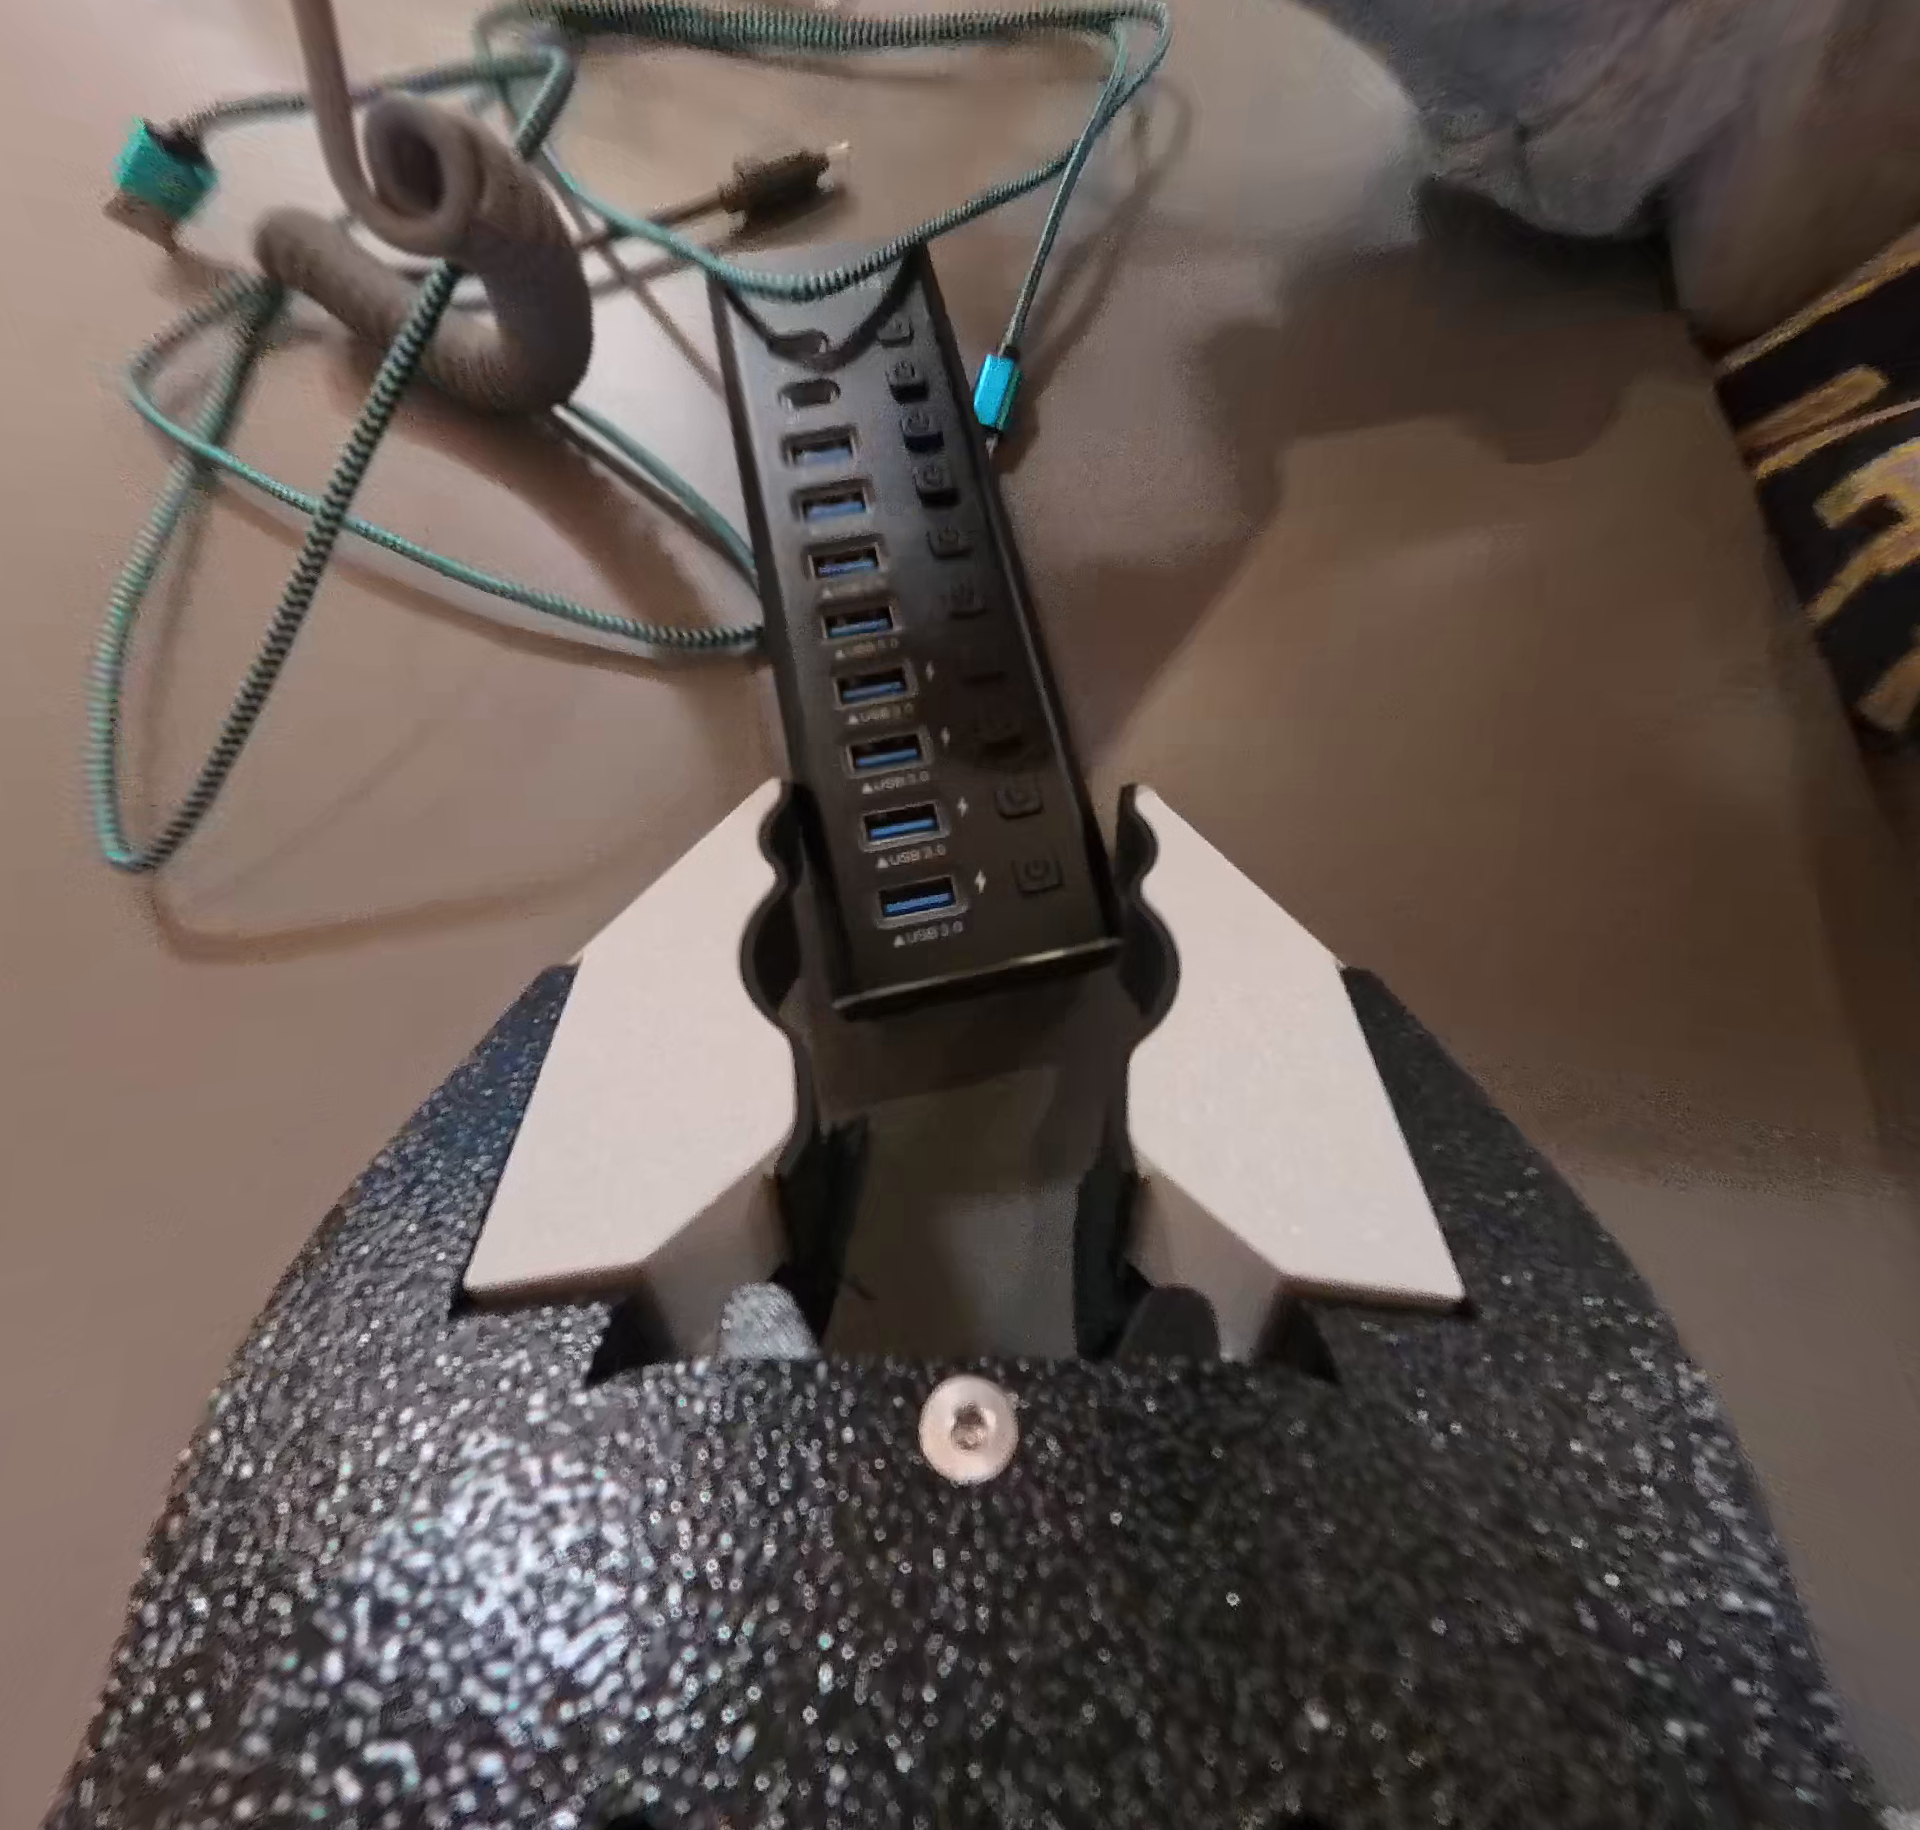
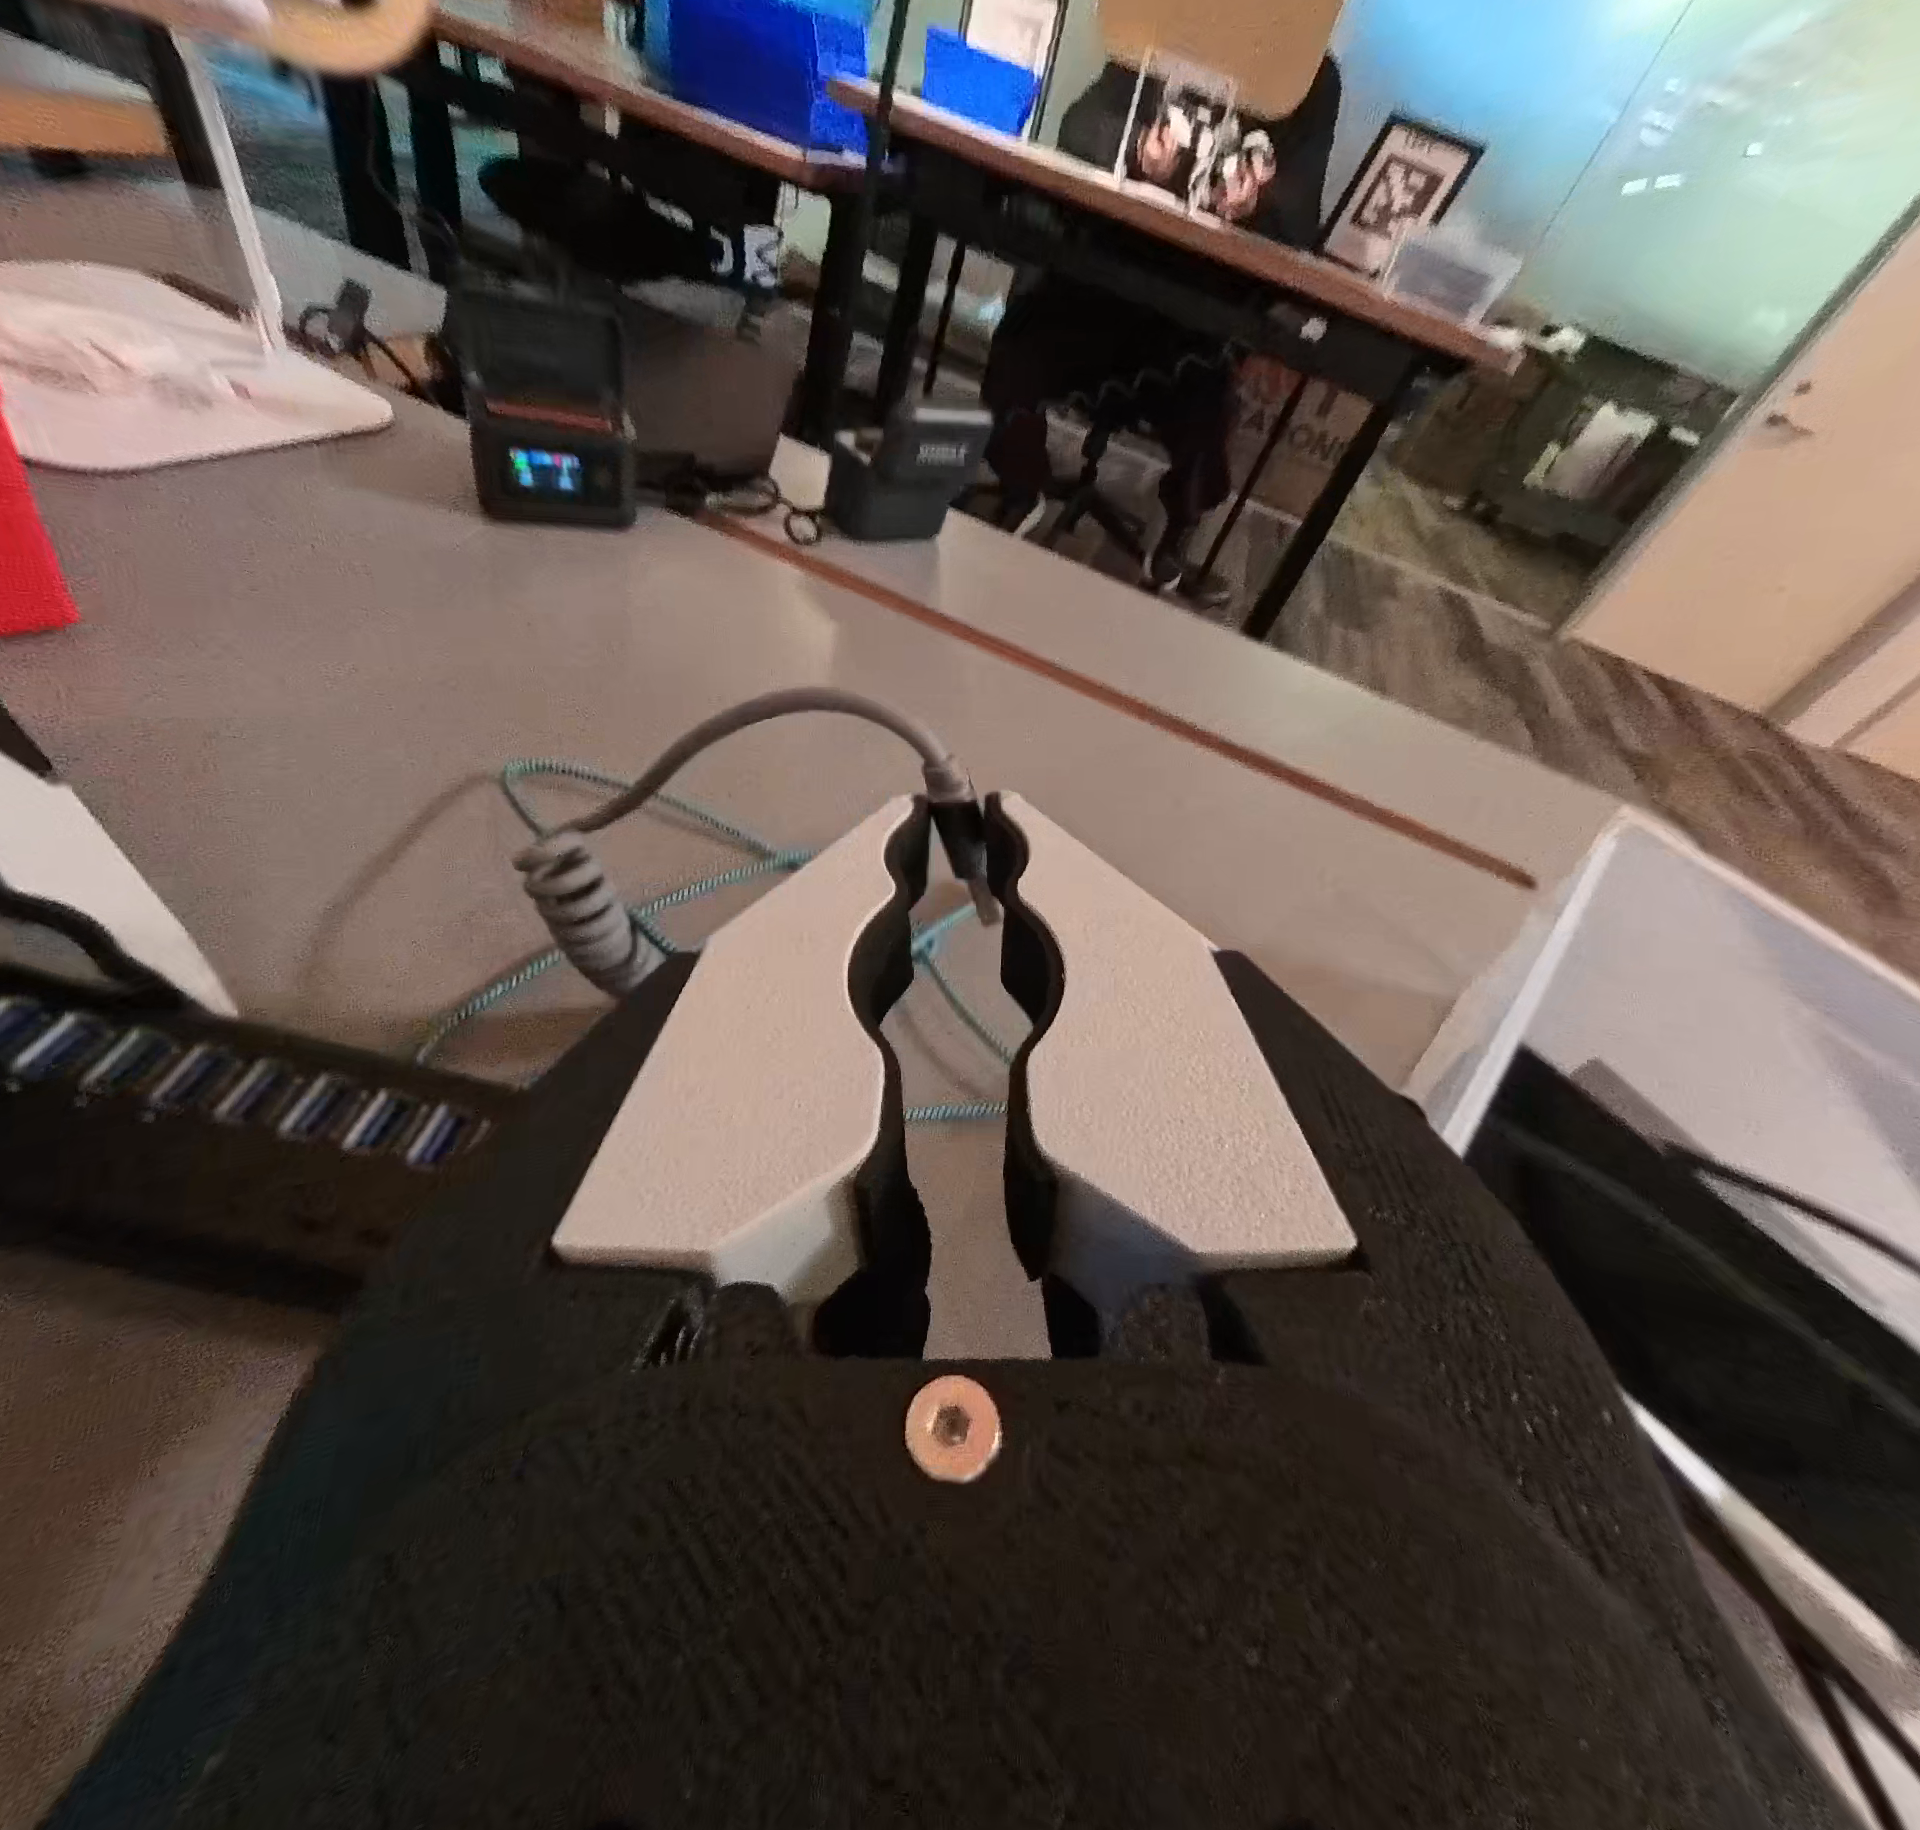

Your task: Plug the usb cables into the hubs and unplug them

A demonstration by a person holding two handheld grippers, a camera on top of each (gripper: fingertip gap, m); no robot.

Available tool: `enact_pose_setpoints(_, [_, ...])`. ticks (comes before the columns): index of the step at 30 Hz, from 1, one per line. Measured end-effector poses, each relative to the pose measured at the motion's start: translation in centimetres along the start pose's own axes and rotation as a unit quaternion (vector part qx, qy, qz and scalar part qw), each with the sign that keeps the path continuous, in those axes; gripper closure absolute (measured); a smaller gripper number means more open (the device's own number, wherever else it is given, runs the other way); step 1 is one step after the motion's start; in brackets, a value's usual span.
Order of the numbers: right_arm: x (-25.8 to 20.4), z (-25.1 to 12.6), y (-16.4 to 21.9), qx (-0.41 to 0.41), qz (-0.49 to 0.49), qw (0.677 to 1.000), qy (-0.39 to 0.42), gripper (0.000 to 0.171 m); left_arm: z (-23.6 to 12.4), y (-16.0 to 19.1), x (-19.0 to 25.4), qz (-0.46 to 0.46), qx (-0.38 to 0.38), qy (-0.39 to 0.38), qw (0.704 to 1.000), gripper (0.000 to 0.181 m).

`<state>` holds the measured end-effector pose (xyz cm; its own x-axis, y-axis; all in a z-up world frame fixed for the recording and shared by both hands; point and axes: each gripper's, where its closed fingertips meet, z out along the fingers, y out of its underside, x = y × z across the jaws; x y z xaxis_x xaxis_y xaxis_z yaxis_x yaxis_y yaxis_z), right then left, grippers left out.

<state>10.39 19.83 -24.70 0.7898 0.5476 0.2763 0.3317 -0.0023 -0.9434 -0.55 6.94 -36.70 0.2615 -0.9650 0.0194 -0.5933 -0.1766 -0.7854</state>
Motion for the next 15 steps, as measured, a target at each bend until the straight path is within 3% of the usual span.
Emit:
enact_pose_setpoints(5, [0.1,0.1,-5.4,0.054,-0.029,0.998,-0.024,0.161,-4.0,-4.9,-2.5,0.021,0.155,-0.111,0.982,0.126])
enact_pose_setpoints(7, [-2.8,0.5,-6.3,0.052,-0.037,0.99,-0.123,0.161,-5.5,-6.0,-4.0,-0.012,0.213,-0.162,0.964,0.125])
enact_pose_setpoints(9, [-6.4,0.6,-6.1,0.029,-0.049,0.973,-0.226,0.16,-6.1,-6.5,-4.5,-0.053,0.252,-0.161,0.953,0.12])
enact_pose_setpoints(12, [-11.7,0.4,-4.9,0.014,-0.11,0.941,-0.32,0.16,-6.0,-6.4,-4.9,-0.091,0.269,-0.148,0.947,0.112])
enact_pose_setpoints(15, [-15.3,0.7,-3.3,0.006,-0.182,0.922,-0.343,0.16,-5.4,-6.2,-4.3,-0.073,0.255,-0.136,0.954,0.126])
